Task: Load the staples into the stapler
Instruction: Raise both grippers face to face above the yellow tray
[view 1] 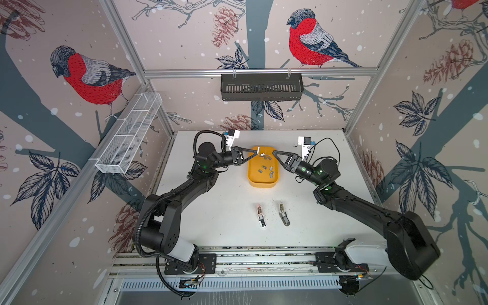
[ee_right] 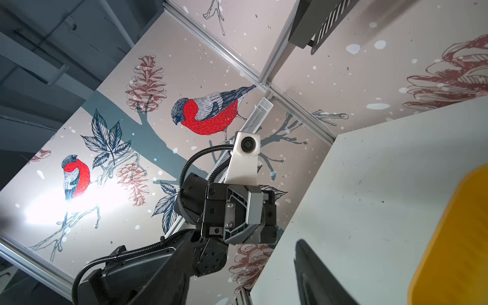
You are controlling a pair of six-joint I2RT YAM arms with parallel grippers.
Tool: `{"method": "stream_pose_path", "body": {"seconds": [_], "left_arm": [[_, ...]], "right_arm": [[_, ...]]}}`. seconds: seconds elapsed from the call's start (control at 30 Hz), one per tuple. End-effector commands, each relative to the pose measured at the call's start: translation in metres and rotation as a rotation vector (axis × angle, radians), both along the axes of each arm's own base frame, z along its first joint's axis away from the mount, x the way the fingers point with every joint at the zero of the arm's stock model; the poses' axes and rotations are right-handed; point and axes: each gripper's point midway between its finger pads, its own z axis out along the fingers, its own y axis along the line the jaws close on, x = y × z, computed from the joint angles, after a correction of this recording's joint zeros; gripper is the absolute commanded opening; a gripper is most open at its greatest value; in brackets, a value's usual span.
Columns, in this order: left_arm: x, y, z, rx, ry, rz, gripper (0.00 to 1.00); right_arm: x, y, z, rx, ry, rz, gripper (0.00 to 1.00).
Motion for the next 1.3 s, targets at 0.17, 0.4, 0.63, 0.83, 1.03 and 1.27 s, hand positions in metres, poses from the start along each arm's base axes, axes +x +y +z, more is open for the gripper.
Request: {"method": "stream_pose_path", "body": {"seconds": [0.17, 0.4, 0.63, 0.83, 1.03, 1.27], "left_arm": [[-0.006, 0.006, 0.022, -0.074, -0.065, 0.016, 0.0], [-0.007, 0.006, 0.023, -0.077, -0.075, 0.011, 0.0], [-0.006, 0.005, 0.021, -0.073, -0.07, 0.006, 0.0], [-0.006, 0.004, 0.019, -0.07, -0.066, 0.0, 0.0], [-0.006, 0.004, 0.019, -0.068, -0.069, -0.005, 0.0], [-0.006, 0.003, 0.018, -0.065, -0.075, -0.007, 0.0]], "right_arm": [[0.007, 0.019, 0.027, 0.122, -0.02, 0.023, 0.59], [0.011, 0.033, 0.026, 0.132, 0.005, 0.046, 0.57], [0.013, 0.041, 0.026, 0.136, 0.012, 0.063, 0.52], [0.015, 0.046, 0.025, 0.136, 0.017, 0.072, 0.48], [0.017, 0.051, 0.025, 0.137, 0.024, 0.085, 0.45], [0.019, 0.055, 0.025, 0.139, 0.026, 0.096, 0.42]]}}
